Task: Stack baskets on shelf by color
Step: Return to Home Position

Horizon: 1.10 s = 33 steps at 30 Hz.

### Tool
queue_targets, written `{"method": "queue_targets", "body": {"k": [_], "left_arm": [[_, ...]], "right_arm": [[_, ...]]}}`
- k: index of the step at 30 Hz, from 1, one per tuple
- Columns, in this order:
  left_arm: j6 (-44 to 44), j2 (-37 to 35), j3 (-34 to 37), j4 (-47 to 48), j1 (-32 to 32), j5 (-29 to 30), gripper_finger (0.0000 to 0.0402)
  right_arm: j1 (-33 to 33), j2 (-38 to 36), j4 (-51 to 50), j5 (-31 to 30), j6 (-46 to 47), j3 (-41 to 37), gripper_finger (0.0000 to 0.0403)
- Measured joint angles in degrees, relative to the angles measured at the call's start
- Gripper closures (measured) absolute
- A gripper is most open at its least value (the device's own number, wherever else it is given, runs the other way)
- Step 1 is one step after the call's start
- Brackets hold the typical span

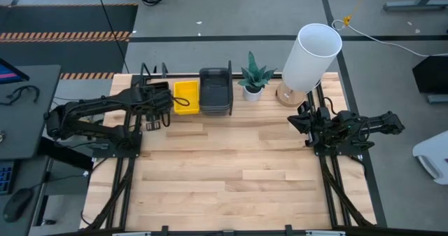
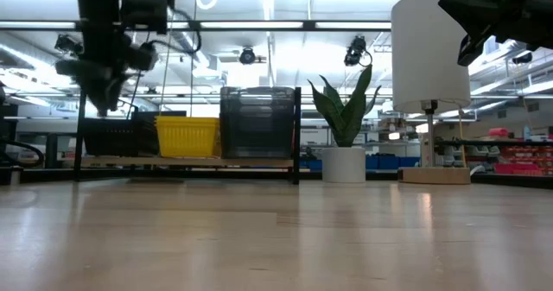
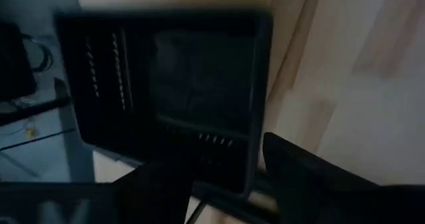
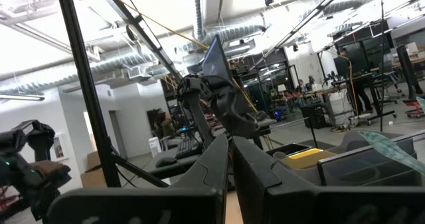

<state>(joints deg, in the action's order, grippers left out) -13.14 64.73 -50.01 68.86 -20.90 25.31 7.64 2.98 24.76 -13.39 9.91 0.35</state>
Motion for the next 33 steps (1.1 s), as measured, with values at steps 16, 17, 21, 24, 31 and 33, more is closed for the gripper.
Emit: {"method": "queue_targets", "body": {"k": [16, 17, 21, 24, 31, 33], "left_arm": [[15.89, -17.75, 15.75, -49.63, 17.33, -10.15, 0.0267], [16.72, -19.16, 17.86, -53.82, 18.17, -10.23, 0.0273], [16.98, -24.25, 25.47, -67.54, 21.34, -10.85, 0.0293], [15.43, -27.83, 30.43, -75.46, 22.97, -10.87, 0.0309], [11.81, -41.23, 38.69, -80.81, 23.52, -12.87, 0.0344], [11.43, -45.78, 40.53, -80.86, 23.24, -13.63, 0.0352]], "right_arm": [[-0.01, 0.01, -0.01, -0.02, 0.0, -0.01, 0.0376], [0.0, 0.0, 0.01, -0.02, 0.0, -0.01, 0.0376], [-0.01, 0.01, -0.01, -0.01, 0.0, 0.0, 0.0376], [0.0, 0.0, -0.01, 0.0, 0.0, -0.01, 0.0376], [-0.02, 0.0, 0.01, -0.02, 0.0, -0.01, 0.0376], [0.0, 0.0, -0.01, -0.02, 0.0, -0.01, 0.0376]]}}
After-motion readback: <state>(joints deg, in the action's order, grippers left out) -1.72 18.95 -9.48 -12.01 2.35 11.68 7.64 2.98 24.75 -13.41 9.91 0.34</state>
